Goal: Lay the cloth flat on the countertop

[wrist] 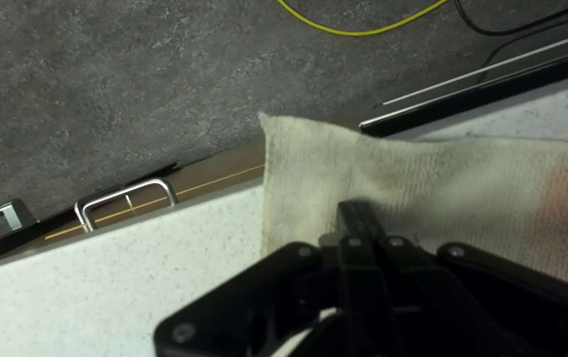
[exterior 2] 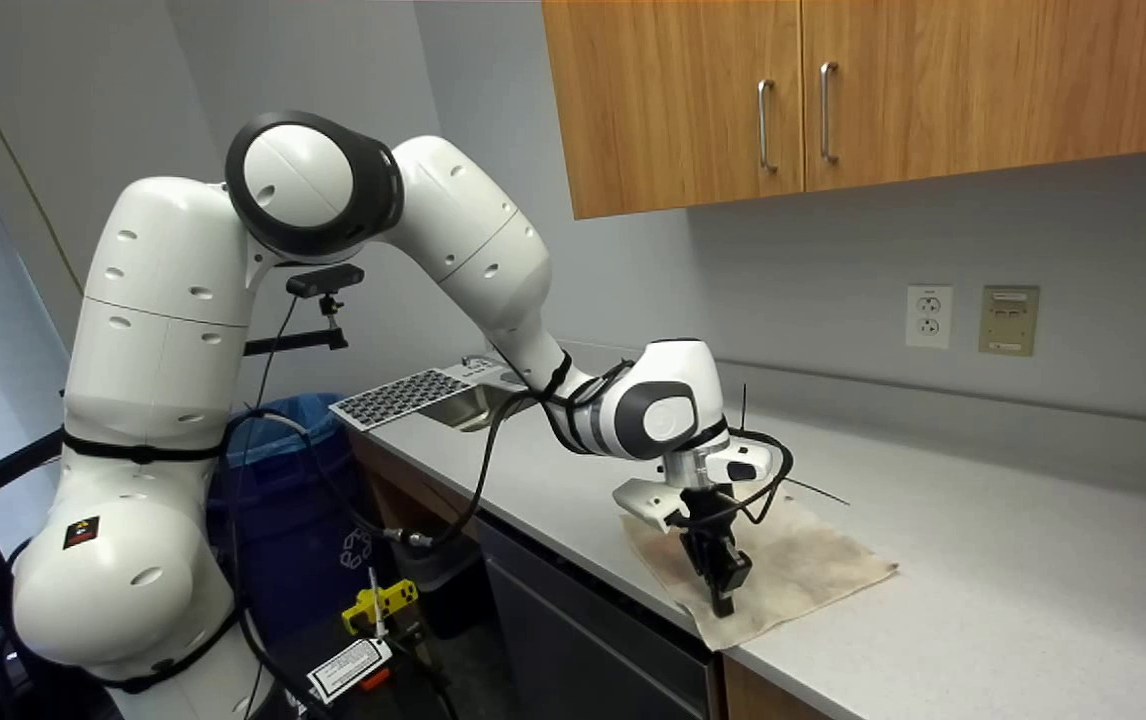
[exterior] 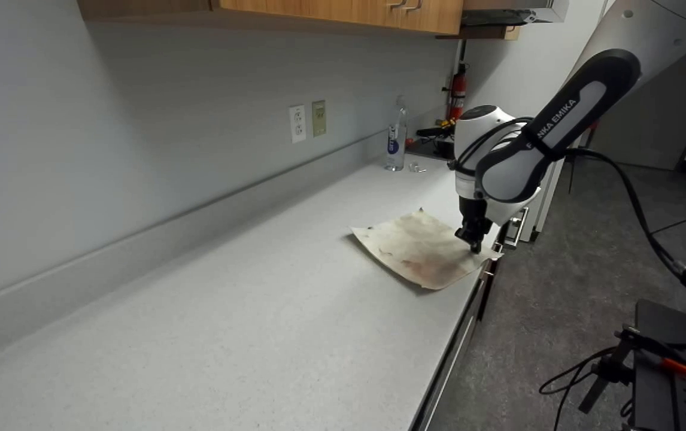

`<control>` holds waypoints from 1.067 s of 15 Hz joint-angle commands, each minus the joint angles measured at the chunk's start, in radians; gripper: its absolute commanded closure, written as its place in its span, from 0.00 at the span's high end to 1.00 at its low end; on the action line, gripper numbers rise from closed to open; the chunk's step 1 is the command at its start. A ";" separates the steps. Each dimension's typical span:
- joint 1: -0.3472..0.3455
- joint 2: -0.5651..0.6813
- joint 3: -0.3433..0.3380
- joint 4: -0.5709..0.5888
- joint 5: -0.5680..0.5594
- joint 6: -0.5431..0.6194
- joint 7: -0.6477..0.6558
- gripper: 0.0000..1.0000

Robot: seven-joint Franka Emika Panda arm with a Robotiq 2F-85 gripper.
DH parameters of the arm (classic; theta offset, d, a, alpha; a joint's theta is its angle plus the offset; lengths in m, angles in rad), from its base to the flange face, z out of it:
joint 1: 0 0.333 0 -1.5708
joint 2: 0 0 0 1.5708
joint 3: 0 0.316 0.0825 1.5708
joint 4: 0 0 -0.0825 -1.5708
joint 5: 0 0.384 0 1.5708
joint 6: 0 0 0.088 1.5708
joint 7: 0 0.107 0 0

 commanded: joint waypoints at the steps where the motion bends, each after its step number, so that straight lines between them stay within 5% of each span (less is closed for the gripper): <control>1: 0.039 -0.045 -0.023 0.021 -0.075 -0.089 0.004 0.00; 13: 0.060 -0.244 0.090 0.080 -0.136 -0.024 -0.050 0.00; 14: 0.058 -0.254 0.098 0.083 -0.130 -0.015 -0.046 0.05; 15: 0.055 -0.262 0.106 0.082 -0.122 -0.008 -0.049 0.28; 16: 0.052 -0.270 0.114 0.080 -0.114 0.000 -0.055 0.29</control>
